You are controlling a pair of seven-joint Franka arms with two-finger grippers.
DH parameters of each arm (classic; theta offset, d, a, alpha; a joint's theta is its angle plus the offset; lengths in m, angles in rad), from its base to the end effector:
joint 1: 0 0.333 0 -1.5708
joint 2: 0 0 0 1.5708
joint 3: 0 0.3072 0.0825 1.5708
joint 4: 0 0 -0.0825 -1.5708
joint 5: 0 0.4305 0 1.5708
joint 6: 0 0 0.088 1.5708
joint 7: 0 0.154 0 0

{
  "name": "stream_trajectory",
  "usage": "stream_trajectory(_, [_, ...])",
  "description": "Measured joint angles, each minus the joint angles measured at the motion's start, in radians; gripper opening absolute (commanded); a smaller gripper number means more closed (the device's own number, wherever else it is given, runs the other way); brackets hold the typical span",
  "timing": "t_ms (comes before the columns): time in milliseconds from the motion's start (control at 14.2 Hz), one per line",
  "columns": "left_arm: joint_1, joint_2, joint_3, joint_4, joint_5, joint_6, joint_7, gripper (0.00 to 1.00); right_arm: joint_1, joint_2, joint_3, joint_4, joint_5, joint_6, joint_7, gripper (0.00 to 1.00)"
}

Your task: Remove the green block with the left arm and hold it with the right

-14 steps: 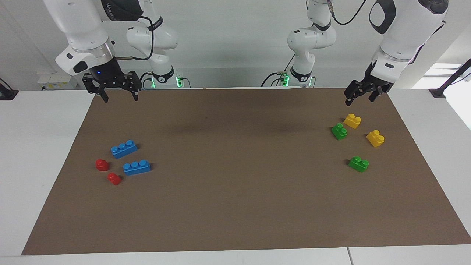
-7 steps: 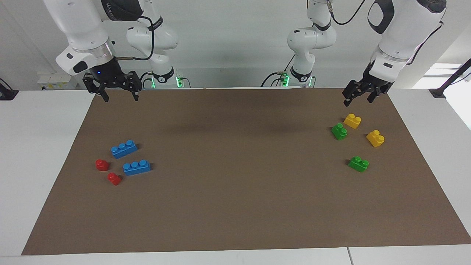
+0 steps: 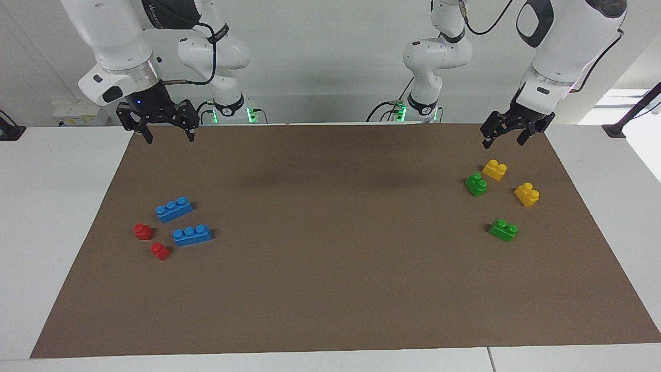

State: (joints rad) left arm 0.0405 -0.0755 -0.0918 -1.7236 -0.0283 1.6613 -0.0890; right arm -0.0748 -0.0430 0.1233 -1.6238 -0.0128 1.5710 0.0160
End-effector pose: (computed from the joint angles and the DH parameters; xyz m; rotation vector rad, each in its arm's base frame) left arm 0.5837 -0.0354 0.5416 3.1188 0.0628 0.0177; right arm 0.5864 0.0277 0.5666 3.1228 0.0506 -0.0149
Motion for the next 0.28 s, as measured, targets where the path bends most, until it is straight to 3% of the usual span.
stream_trajectory(281, [0.0,0.0,0.002,0.0,0.0,0.001,0.01,1.0,0.0,0.0,0.0,0.0,0.0,0.0,0.037,1.0])
